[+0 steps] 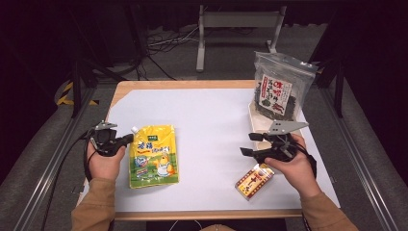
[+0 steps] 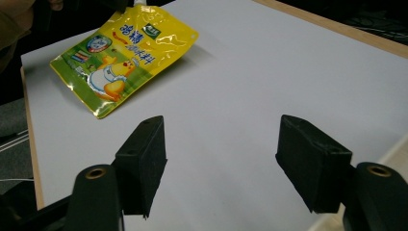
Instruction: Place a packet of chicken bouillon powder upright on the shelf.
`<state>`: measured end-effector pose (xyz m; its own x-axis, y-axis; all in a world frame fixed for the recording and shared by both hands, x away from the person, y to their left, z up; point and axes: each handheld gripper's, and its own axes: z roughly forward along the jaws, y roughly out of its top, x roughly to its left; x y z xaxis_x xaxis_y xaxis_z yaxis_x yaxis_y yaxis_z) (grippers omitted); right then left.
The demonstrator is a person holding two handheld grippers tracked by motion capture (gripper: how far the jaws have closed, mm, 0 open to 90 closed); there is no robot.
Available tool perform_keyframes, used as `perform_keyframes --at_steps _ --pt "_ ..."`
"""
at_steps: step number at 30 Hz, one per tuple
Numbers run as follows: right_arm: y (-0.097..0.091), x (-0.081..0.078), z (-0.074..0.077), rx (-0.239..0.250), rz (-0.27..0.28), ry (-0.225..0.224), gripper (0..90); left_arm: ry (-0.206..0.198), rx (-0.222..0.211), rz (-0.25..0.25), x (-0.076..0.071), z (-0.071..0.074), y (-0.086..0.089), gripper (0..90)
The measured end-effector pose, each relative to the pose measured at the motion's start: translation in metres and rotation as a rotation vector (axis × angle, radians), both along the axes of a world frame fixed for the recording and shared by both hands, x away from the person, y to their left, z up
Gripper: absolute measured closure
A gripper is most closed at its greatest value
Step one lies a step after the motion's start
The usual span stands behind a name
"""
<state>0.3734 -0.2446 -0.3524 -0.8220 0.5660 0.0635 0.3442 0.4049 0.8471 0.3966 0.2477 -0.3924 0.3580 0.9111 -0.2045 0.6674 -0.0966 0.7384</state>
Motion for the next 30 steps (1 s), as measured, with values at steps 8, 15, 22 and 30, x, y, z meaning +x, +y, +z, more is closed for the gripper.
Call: perform_keyframes --at_steps 8,15,22,30 --pt "0.036 0.009 0.007 -0.014 0.075 -0.008 34.8 -0.131 -0.022 -0.094 -0.018 0.024 -0.006 90.0" --pt "0.06 0.016 0.011 -0.016 0.121 -0.009 34.7 -0.226 -0.031 -0.179 -0.035 0.043 -0.015 90.0" --pt "0.073 0.022 0.012 -0.011 0.144 -0.006 34.2 -0.315 -0.02 -0.276 -0.052 0.056 -0.025 90.0" --pt "0.098 0.032 0.008 -0.023 0.199 -0.027 31.3 -0.391 -0.033 -0.385 -0.075 0.067 -0.03 90.0"
